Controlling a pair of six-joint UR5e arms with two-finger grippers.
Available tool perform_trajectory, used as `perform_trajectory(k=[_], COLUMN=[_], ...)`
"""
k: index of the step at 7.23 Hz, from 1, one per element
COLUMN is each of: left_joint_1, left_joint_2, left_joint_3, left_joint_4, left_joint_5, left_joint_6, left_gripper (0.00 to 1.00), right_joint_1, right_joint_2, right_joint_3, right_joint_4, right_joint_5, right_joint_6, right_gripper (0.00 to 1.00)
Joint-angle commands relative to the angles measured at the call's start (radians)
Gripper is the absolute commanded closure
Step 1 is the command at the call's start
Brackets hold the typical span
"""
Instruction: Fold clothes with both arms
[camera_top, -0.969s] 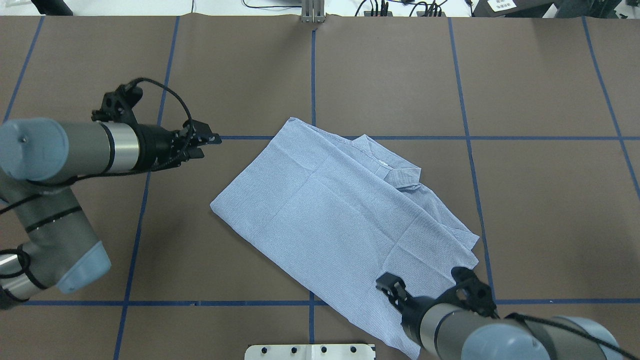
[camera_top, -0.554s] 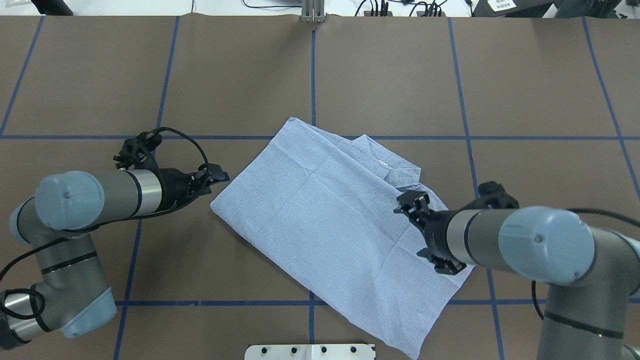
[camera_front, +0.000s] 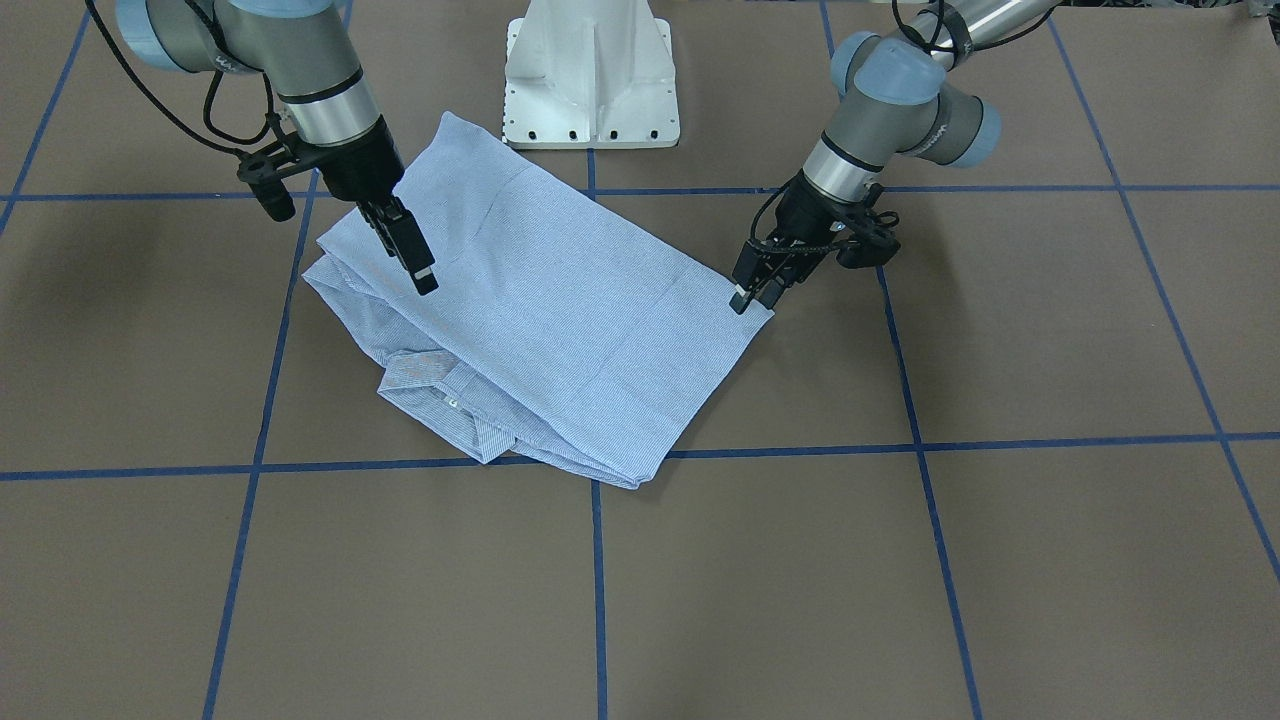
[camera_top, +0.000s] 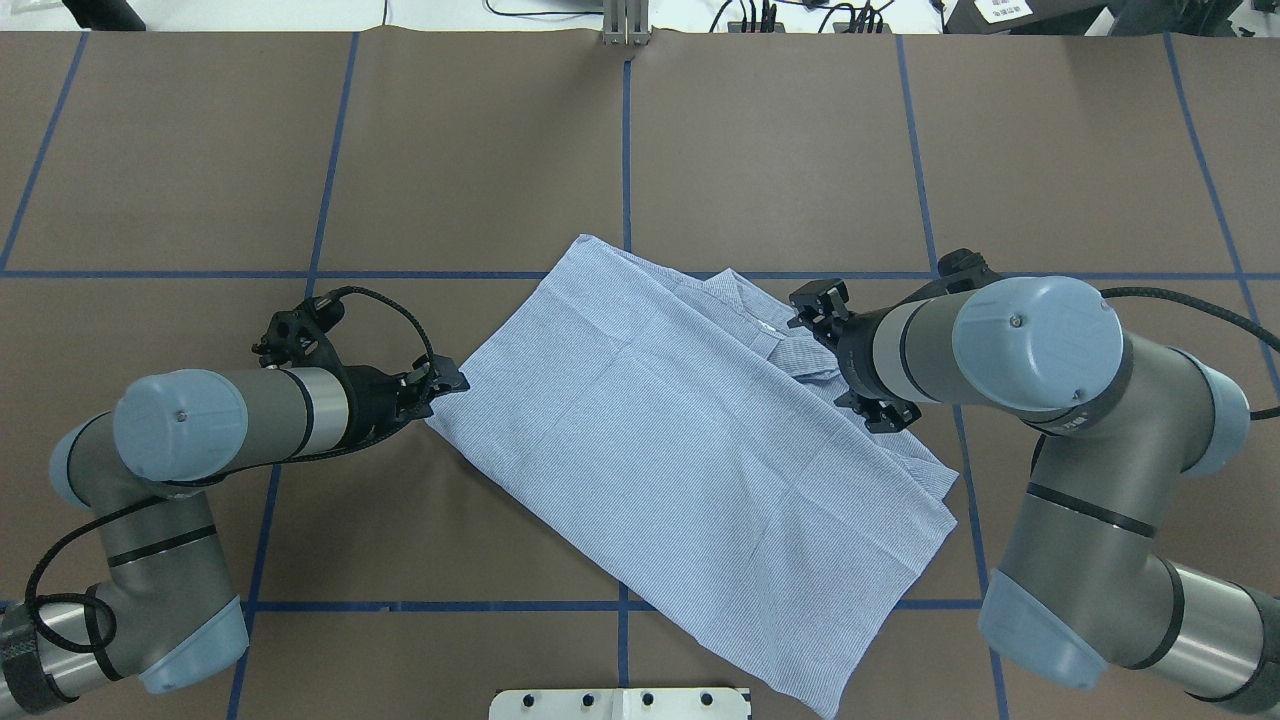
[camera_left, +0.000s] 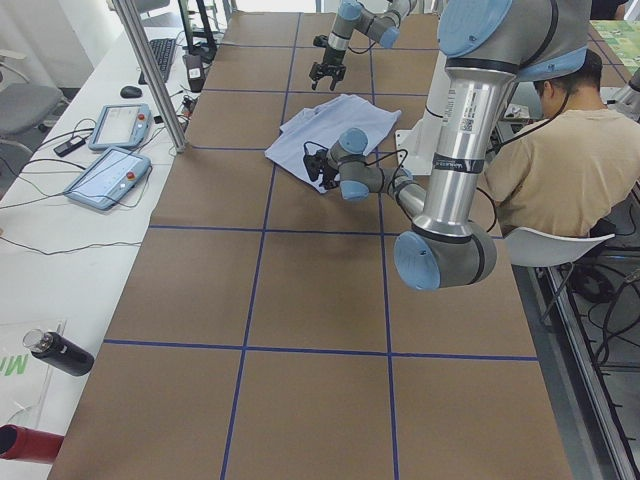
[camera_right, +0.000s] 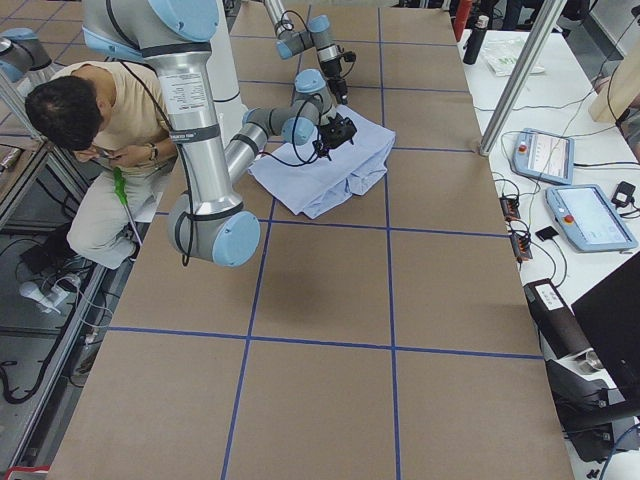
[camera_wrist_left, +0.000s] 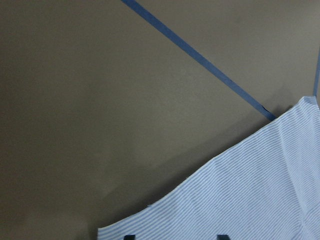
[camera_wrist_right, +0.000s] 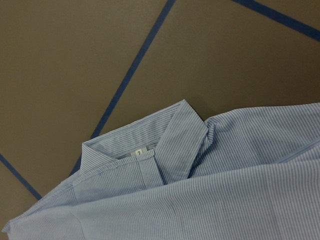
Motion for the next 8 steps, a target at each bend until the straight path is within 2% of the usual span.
perform_trajectory(k=[1, 4, 8], left_joint_1=[0.003, 0.005, 0.014], left_joint_2=[-0.006, -0.008, -0.009], left_joint_3=[-0.014, 0.015, 0.018], left_joint_4=[0.097, 0.096, 0.091], left_joint_5=[0.021, 0.065, 0.066], left_joint_6=[-0.001, 0.003, -0.003], left_gripper=[0.37, 0.37, 0.40], right_joint_1=[0.006, 0.006, 0.006], right_joint_2=[0.018, 0.020, 0.021], right_joint_3=[-0.011, -0.023, -0.023], right_joint_4=[-0.001, 0.000, -0.001], right_joint_5=[0.001, 0.001, 0.001], right_joint_6=[-0.002, -0.002, -0.002], right_gripper=[0.00, 0.00, 0.00])
